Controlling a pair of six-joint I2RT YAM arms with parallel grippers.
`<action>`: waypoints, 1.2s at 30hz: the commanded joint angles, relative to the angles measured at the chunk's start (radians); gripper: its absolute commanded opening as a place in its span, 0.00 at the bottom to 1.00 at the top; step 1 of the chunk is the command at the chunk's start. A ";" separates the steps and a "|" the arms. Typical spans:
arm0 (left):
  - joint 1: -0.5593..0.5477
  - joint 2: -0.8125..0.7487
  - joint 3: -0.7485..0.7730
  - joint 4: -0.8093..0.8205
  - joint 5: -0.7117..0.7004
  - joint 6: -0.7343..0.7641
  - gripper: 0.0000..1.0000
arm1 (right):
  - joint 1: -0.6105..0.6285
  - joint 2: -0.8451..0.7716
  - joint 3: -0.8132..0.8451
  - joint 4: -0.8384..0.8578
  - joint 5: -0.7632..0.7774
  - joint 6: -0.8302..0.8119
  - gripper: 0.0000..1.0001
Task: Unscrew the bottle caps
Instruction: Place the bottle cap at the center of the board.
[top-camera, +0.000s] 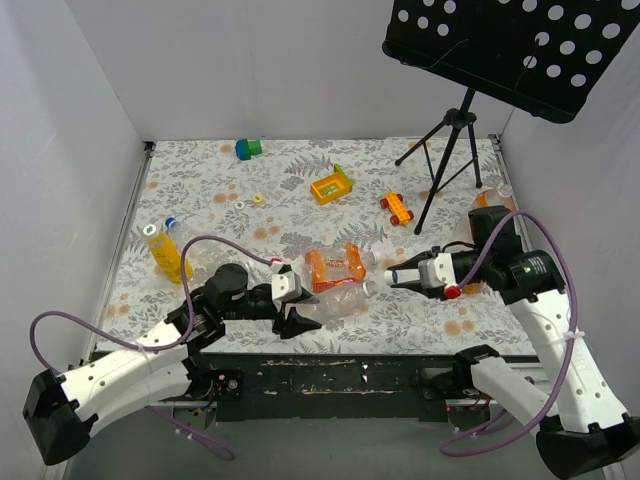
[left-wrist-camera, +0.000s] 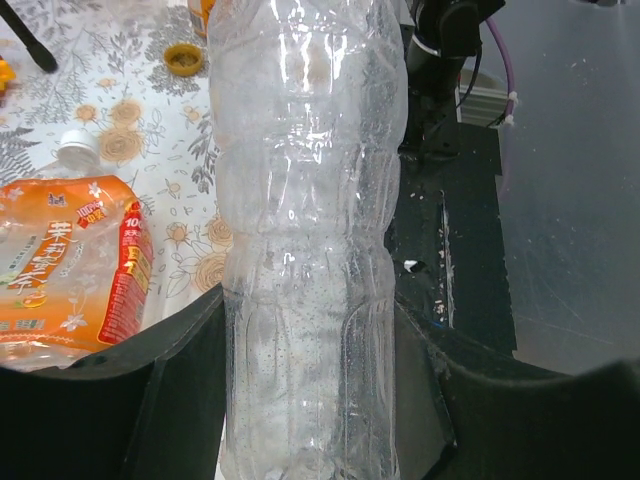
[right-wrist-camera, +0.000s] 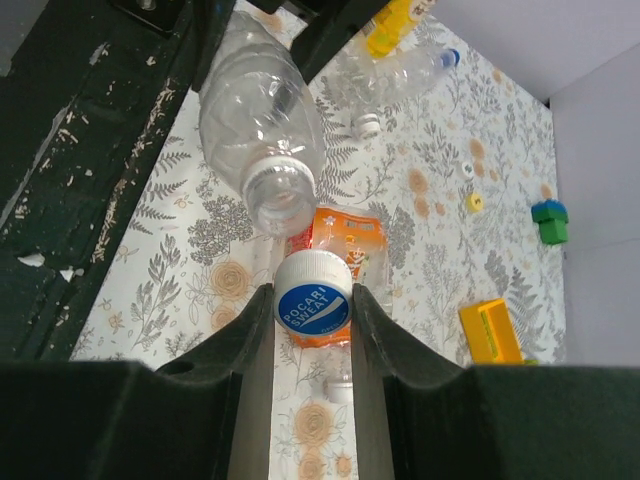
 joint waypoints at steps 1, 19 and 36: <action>0.002 -0.078 -0.017 0.033 -0.058 -0.049 0.00 | -0.010 -0.003 -0.016 0.253 0.059 0.420 0.01; 0.102 -0.155 0.228 -0.032 -0.753 -0.127 0.00 | 0.086 0.448 0.170 0.550 0.369 0.987 0.01; 0.146 -0.257 0.026 0.177 -0.985 -0.023 0.00 | 0.240 1.306 0.972 0.556 0.579 1.432 0.01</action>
